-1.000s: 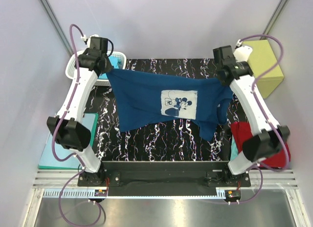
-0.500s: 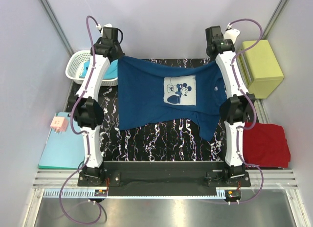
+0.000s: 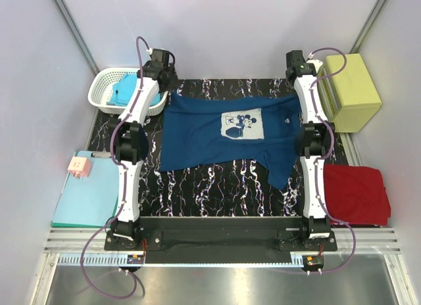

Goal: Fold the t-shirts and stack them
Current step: Flatten out the tshirt

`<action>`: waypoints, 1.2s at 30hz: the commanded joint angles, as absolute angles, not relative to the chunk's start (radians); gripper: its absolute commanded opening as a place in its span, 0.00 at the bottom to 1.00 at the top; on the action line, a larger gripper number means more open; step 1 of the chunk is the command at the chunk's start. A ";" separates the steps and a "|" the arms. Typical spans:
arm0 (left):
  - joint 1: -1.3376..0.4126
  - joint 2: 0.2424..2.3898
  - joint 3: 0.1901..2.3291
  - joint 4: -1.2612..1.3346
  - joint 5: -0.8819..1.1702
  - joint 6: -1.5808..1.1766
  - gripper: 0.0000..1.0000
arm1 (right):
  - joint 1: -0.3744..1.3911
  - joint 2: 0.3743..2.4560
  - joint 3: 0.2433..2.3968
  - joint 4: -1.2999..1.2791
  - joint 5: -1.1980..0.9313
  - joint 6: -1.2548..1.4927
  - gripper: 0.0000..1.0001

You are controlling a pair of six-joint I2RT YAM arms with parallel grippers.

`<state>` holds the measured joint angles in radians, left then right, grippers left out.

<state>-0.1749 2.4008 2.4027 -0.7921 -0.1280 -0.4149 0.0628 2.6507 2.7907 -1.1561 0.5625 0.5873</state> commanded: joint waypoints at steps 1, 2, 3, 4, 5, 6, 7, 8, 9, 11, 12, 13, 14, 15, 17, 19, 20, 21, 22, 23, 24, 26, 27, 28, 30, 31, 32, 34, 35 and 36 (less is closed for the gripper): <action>-0.196 2.272 2.468 -0.732 -0.158 -0.394 0.72 | 0.077 2.516 2.823 -1.117 0.517 0.554 0.53; -0.213 2.225 2.458 -0.732 -0.175 -0.387 0.83 | 0.081 2.461 2.794 -1.115 0.515 0.551 0.57; -0.224 2.198 2.444 -0.732 -0.181 -0.382 0.87 | 0.090 2.429 2.768 -1.105 0.515 0.545 0.62; -0.236 2.172 2.412 -0.732 -0.192 -0.380 0.91 | 0.098 2.392 2.735 -1.098 0.517 0.540 0.65; -0.267 2.116 2.389 -0.730 -0.204 -0.374 0.95 | 0.116 2.319 2.661 -1.095 0.518 0.538 0.67; -0.285 2.088 2.360 -0.723 -0.212 -0.373 0.99 | 0.126 2.280 2.617 -1.091 0.508 0.541 0.68; -0.305 2.057 2.274 -0.712 -0.216 -0.373 0.99 | 0.135 2.240 2.565 -1.088 0.505 0.545 0.69; -0.348 1.984 2.210 -0.694 -0.235 -0.362 0.99 | 0.159 2.150 2.433 -1.080 0.486 0.548 0.69; -0.374 1.939 2.135 -0.636 -0.254 -0.356 0.99 | 0.169 2.096 2.348 -1.042 0.468 0.555 0.69; -0.443 1.811 1.886 -0.571 -0.270 -0.360 0.99 | 0.208 1.922 2.044 -0.974 0.416 0.563 0.69; -0.460 1.775 1.815 -0.542 -0.273 -0.377 0.99 | 0.224 1.858 1.929 -0.871 0.396 0.563 0.68; -0.472 1.714 1.684 -0.532 -0.262 -0.400 0.99 | 0.238 1.801 1.823 -0.838 0.393 0.577 0.66; -0.489 1.688 1.621 -0.522 -0.229 -0.443 0.99 | 0.250 1.699 1.645 -0.807 0.370 0.590 0.65; -0.497 1.663 1.564 -0.514 -0.226 -0.459 0.99 | 0.271 1.654 1.570 -0.772 0.356 0.613 0.64; -0.518 1.597 1.435 -0.514 -0.206 -0.494 0.99 | 0.296 1.556 1.406 -0.762 0.339 0.632 0.61; -0.558 1.528 1.329 -0.517 -0.235 -0.503 0.99 | 0.327 1.510 1.333 -0.782 0.342 0.644 0.60; -0.572 1.507 1.300 -0.517 -0.257 -0.503 0.99 | 0.334 1.476 1.287 -0.799 0.354 0.646 0.59; -0.583 1.488 1.254 -0.518 -0.270 -0.508 0.99 | 0.339 1.459 1.264 -0.810 0.353 0.647 0.58; -0.597 1.462 1.234 -0.520 -0.276 -0.511 0.99 | 0.342 1.444 1.243 -0.819 0.356 0.653 0.57; -0.600 1.459 1.218 -0.522 -0.272 -0.512 0.99 | 0.342 1.412 1.205 -0.825 0.368 0.661 0.56; -0.600 1.456 1.198 -0.525 -0.261 -0.512 0.99 | 0.344 1.396 1.180 -0.819 0.371 0.679 0.54; -0.600 1.469 1.186 -0.534 -0.255 -0.503 0.98 | 0.342 1.365 1.118 -0.796 0.364 0.687 0.52; -0.600 1.480 1.192 -0.547 -0.256 -0.497 0.98 | 0.342 1.364 1.105 -0.790 0.361 0.693 0.52; -0.600 1.515 1.206 -0.569 -0.264 -0.486 0.97 | 0.342 1.374 1.094 -0.793 0.353 0.696 0.52; -0.600 1.554 1.233 -0.632 -0.273 -0.479 0.97 | 0.344 1.396 1.106 -0.827 0.345 0.701 0.51; -0.600 1.558 1.230 -0.634 -0.285 -0.474 0.97 | 0.347 1.414 1.111 -0.830 0.344 0.696 0.51; -0.600 1.559 1.224 -0.624 -0.291 -0.479 0.98 | 0.347 1.423 1.114 -0.825 0.347 0.686 0.51; -0.591 1.568 1.198 -0.606 -0.269 -0.494 0.98 | 0.347 1.463 1.126 -0.813 0.344 0.666 0.51; -0.585 1.578 1.197 -0.591 -0.255 -0.502 0.98 | 0.347 1.483 1.138 -0.828 0.344 0.648 0.51; -0.578 1.606 1.201 -0.586 -0.238 -0.506 0.98 | 0.347 1.500 1.149 -0.828 0.341 0.637 0.51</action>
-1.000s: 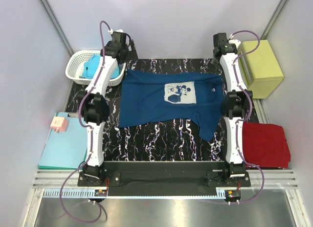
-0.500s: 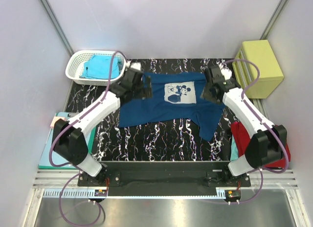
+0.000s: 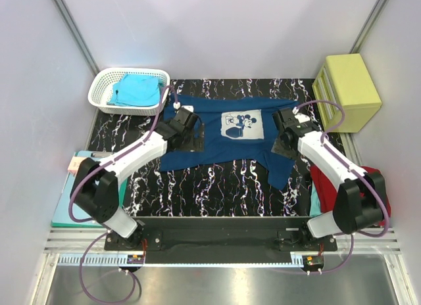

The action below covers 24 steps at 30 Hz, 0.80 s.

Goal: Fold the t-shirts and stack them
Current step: Flatten out the tshirt

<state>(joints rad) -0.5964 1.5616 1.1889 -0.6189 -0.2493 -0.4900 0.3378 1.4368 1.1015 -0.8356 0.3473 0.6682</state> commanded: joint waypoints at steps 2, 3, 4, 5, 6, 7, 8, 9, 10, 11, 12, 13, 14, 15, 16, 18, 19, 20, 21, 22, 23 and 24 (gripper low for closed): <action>-0.554 1.646 1.224 -0.589 -0.183 -0.518 0.98 | 0.347 1.557 1.186 -0.860 0.341 0.632 0.51; -0.549 1.684 1.251 -0.592 -0.169 -0.518 0.97 | 0.347 1.574 1.198 -0.868 0.339 0.626 0.51; -0.540 1.701 1.265 -0.598 -0.149 -0.520 0.97 | 0.347 1.598 1.219 -0.873 0.330 0.624 0.50; -0.538 1.715 1.290 -0.612 -0.147 -0.520 0.96 | 0.347 1.609 1.229 -0.888 0.330 0.624 0.50; -0.538 1.736 1.296 -0.614 -0.144 -0.520 0.96 | 0.348 1.618 1.238 -0.893 0.327 0.620 0.50; -0.538 1.744 1.302 -0.614 -0.132 -0.520 0.96 | 0.348 1.637 1.252 -0.896 0.318 0.617 0.50; -0.538 1.750 1.307 -0.618 -0.129 -0.522 0.96 | 0.347 1.644 1.261 -0.914 0.319 0.615 0.50; -0.538 1.759 1.307 -0.617 -0.127 -0.523 0.95 | 0.347 1.652 1.267 -0.917 0.318 0.614 0.50; -0.538 1.763 1.305 -0.620 -0.124 -0.528 0.95 | 0.347 1.667 1.278 -0.917 0.318 0.611 0.50; -0.537 1.766 1.304 -0.621 -0.120 -0.531 0.95 | 0.347 1.680 1.285 -0.928 0.316 0.604 0.50; -0.537 1.773 1.302 -0.623 -0.115 -0.529 0.95 | 0.348 1.692 1.295 -0.936 0.316 0.604 0.50; -0.537 1.776 1.302 -0.623 -0.112 -0.531 0.94 | 0.347 1.722 1.311 -0.942 0.308 0.601 0.50; -0.537 1.781 1.302 -0.632 -0.110 -0.532 0.94 | 0.348 1.742 1.324 -0.965 0.305 0.604 0.50; -0.537 1.790 1.302 -0.635 -0.107 -0.532 0.94 | 0.347 1.762 1.336 -0.977 0.305 0.609 0.50; -0.537 1.795 1.305 -0.647 -0.104 -0.531 0.94 | 0.347 1.797 1.351 -0.983 0.296 0.612 0.50; -0.535 1.809 1.312 -0.658 -0.101 -0.534 0.94 | 0.348 1.837 1.364 -0.996 0.279 0.627 0.49; -0.535 1.813 1.316 -0.673 -0.095 -0.532 0.94 | 0.347 1.845 1.364 -0.996 0.272 0.632 0.48; -0.535 1.818 1.321 -0.681 -0.094 -0.534 0.94 | 0.347 1.847 1.364 -0.993 0.265 0.643 0.48; -0.529 1.819 1.319 -0.684 -0.092 -0.540 0.94 | 0.345 1.847 1.361 -0.985 0.243 0.647 0.47; -0.525 1.818 1.319 -0.687 -0.083 -0.543 0.94 | 0.345 1.844 1.359 -0.974 0.229 0.652 0.47; -0.519 1.812 1.309 -0.687 -0.078 -0.548 0.94 | 0.345 1.842 1.358 -0.965 0.216 0.664 0.47; -0.508 1.810 1.304 -0.686 -0.072 -0.555 0.94 | 0.344 1.827 1.348 -0.951 0.187 0.667 0.47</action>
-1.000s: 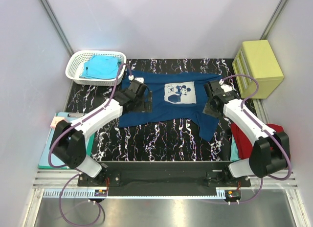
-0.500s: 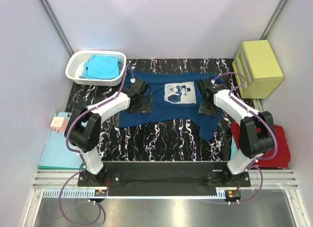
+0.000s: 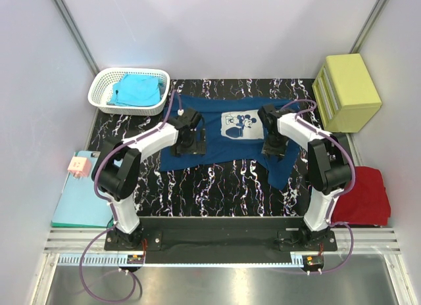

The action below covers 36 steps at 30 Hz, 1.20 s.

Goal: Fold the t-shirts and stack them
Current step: Flatten out the tshirt

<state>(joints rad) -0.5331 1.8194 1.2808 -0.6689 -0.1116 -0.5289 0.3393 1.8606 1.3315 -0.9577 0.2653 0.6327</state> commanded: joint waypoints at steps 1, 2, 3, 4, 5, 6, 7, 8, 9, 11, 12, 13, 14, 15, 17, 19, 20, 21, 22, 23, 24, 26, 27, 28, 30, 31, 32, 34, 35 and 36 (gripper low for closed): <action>-0.503 1.810 1.302 -0.684 -0.060 -0.557 0.94 | 0.344 1.816 1.341 -0.913 0.175 0.675 0.47; -0.493 1.810 1.296 -0.684 -0.055 -0.558 0.94 | 0.344 1.801 1.327 -0.884 0.163 0.680 0.47; -0.488 1.810 1.296 -0.684 -0.048 -0.560 0.94 | 0.342 1.761 1.292 -0.855 0.138 0.686 0.47; -0.483 1.809 1.287 -0.683 -0.045 -0.560 0.94 | 0.341 1.738 1.272 -0.791 0.124 0.696 0.47; -0.477 1.802 1.282 -0.680 -0.043 -0.560 0.94 | 0.338 1.715 1.247 -0.760 0.117 0.704 0.47; -0.474 1.799 1.278 -0.678 -0.043 -0.560 0.94 | 0.333 1.668 1.209 -0.735 0.124 0.716 0.47; -0.474 1.795 1.266 -0.670 -0.044 -0.558 0.94 | 0.330 1.642 1.186 -0.682 0.127 0.730 0.47; -0.471 1.786 1.261 -0.666 -0.044 -0.560 0.94 | 0.328 1.617 1.139 -0.655 0.135 0.739 0.47; -0.469 1.784 1.255 -0.661 -0.044 -0.557 0.94 | 0.324 1.576 1.120 -0.637 0.168 0.756 0.47; -0.466 1.782 1.249 -0.660 -0.041 -0.554 0.94 | 0.308 1.557 1.086 -0.609 0.187 0.782 0.47; -0.466 1.784 1.247 -0.660 -0.040 -0.554 0.94 | 0.289 1.560 1.080 -0.609 0.193 0.790 0.47; -0.466 1.786 1.244 -0.658 -0.038 -0.554 0.94 | 0.279 1.565 1.072 -0.609 0.198 0.808 0.47; -0.466 1.784 1.243 -0.660 -0.038 -0.555 0.94 | 0.272 1.580 1.056 -0.609 0.195 0.816 0.47; -0.466 1.786 1.241 -0.658 -0.037 -0.554 0.94 | 0.255 1.591 1.049 -0.609 0.190 0.827 0.46; -0.466 1.784 1.236 -0.660 -0.032 -0.551 0.94 | 0.239 1.633 1.034 -0.611 0.161 0.859 0.45; -0.466 1.781 1.232 -0.660 -0.034 -0.548 0.94 | 0.239 1.657 1.026 -0.609 0.149 0.891 0.44; -0.466 1.776 1.230 -0.660 -0.035 -0.543 0.94 | 0.239 1.676 1.019 -0.604 0.144 0.897 0.44; -0.465 1.775 1.229 -0.660 -0.037 -0.540 0.94 | 0.239 1.683 1.016 -0.598 0.140 0.900 0.43; -0.465 1.772 1.224 -0.660 -0.040 -0.537 0.94 | 0.239 1.687 1.012 -0.594 0.141 0.913 0.43; -0.462 1.767 1.221 -0.660 -0.040 -0.537 0.94 | 0.239 1.693 1.011 -0.594 0.144 0.916 0.43; -0.460 1.764 1.218 -0.661 -0.041 -0.535 0.94 | 0.239 1.709 1.012 -0.597 0.143 0.917 0.43; -0.454 1.759 1.209 -0.661 -0.041 -0.535 0.94 | 0.239 1.732 1.022 -0.606 0.144 0.919 0.42; -0.453 1.758 1.207 -0.663 -0.040 -0.535 0.94 | 0.239 1.739 1.025 -0.620 0.149 0.917 0.42; -0.451 1.756 1.203 -0.661 -0.040 -0.535 0.94 | 0.239 1.750 1.028 -0.629 0.149 0.919 0.42; -0.445 1.755 1.200 -0.666 -0.034 -0.535 0.94 | 0.238 1.761 1.025 -0.658 0.147 0.923 0.41; -0.443 1.750 1.197 -0.666 -0.032 -0.537 0.94 | 0.239 1.759 1.020 -0.666 0.144 0.930 0.40; -0.440 1.747 1.193 -0.667 -0.032 -0.538 0.94 | 0.242 1.746 0.999 -0.670 0.141 0.933 0.40; -0.436 1.735 1.181 -0.667 -0.032 -0.543 0.94 | 0.255 1.718 0.970 -0.692 0.141 0.945 0.39; -0.433 1.730 1.177 -0.667 -0.034 -0.543 0.94 | 0.261 1.700 0.938 -0.699 0.146 0.951 0.38; -0.430 1.724 1.174 -0.667 -0.037 -0.545 0.94 | 0.276 1.659 0.921 -0.721 0.146 0.956 0.38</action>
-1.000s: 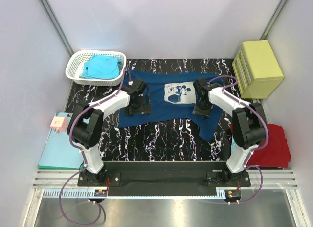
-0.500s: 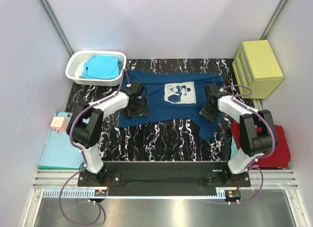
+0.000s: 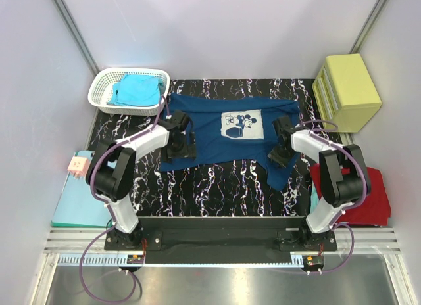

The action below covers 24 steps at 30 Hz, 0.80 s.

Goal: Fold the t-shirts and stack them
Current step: Flatten out the tshirt

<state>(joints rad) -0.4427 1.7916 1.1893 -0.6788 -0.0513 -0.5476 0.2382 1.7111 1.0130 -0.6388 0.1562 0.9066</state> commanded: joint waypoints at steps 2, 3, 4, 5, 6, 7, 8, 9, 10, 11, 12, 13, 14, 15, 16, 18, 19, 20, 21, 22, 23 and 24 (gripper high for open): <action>-0.423 1.715 1.167 -0.667 -0.037 -0.545 0.94 | 0.293 1.585 0.873 -0.752 0.153 0.974 0.38; -0.420 1.713 1.167 -0.667 -0.035 -0.546 0.94 | 0.301 1.557 0.856 -0.785 0.155 0.983 0.38; -0.419 1.713 1.172 -0.667 -0.032 -0.545 0.94 | 0.313 1.528 0.839 -0.801 0.156 1.002 0.37; -0.417 1.713 1.175 -0.669 -0.031 -0.546 0.94 | 0.317 1.470 0.809 -0.816 0.156 1.015 0.37; -0.416 1.713 1.177 -0.669 -0.028 -0.549 0.94 | 0.324 1.439 0.792 -0.842 0.152 1.028 0.37; -0.416 1.716 1.183 -0.670 -0.025 -0.551 0.94 | 0.330 1.409 0.776 -0.857 0.152 1.040 0.37; -0.416 1.717 1.184 -0.670 -0.020 -0.551 0.94 | 0.334 1.350 0.752 -0.873 0.152 1.048 0.37; -0.416 1.717 1.186 -0.672 -0.014 -0.554 0.94 | 0.336 1.321 0.743 -0.903 0.147 1.051 0.37; -0.416 1.717 1.187 -0.672 -0.012 -0.554 0.94 | 0.337 1.293 0.732 -0.922 0.146 1.058 0.37; -0.416 1.715 1.187 -0.672 -0.011 -0.557 0.94 | 0.341 1.238 0.717 -0.937 0.146 1.057 0.37; -0.417 1.713 1.187 -0.672 -0.009 -0.557 0.94 | 0.342 1.212 0.710 -0.971 0.147 1.055 0.37; -0.416 1.710 1.183 -0.672 -0.009 -0.558 0.94 | 0.342 1.189 0.704 -0.988 0.152 1.060 0.37; -0.416 1.709 1.178 -0.672 -0.009 -0.561 0.94 | 0.342 1.145 0.693 -1.002 0.155 1.060 0.37; -0.416 1.707 1.169 -0.672 -0.008 -0.563 0.94 | 0.342 1.125 0.687 -1.024 0.156 1.060 0.37; -0.416 1.703 1.164 -0.672 -0.009 -0.564 0.94 | 0.342 1.103 0.680 -1.017 0.143 1.052 0.36; -0.417 1.700 1.144 -0.667 -0.009 -0.569 0.94 | 0.345 1.046 0.672 -1.025 0.137 1.066 0.34; -0.417 1.697 1.140 -0.666 -0.015 -0.571 0.94 | 0.345 1.026 0.672 -1.013 0.135 1.055 0.34; -0.419 1.697 1.135 -0.664 -0.018 -0.571 0.94 | 0.345 0.991 0.678 -1.000 0.135 1.045 0.34; -0.419 1.697 1.129 -0.655 -0.026 -0.571 0.94 | 0.344 0.976 0.686 -0.979 0.140 1.023 0.35; -0.419 1.703 1.127 -0.652 -0.029 -0.569 0.94 | 0.345 0.963 0.693 -0.965 0.144 1.014 0.36; -0.419 1.709 1.131 -0.650 -0.034 -0.565 0.94 | 0.345 0.953 0.710 -0.951 0.168 1.009 0.38; -0.419 1.716 1.143 -0.652 -0.031 -0.560 0.94 | 0.345 0.956 0.722 -0.933 0.179 0.991 0.40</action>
<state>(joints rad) -0.4198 1.7443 1.1347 -0.6800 -0.0299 -0.5587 0.3359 0.9874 0.6739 -0.9840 0.1379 1.0290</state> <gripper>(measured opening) 0.940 0.371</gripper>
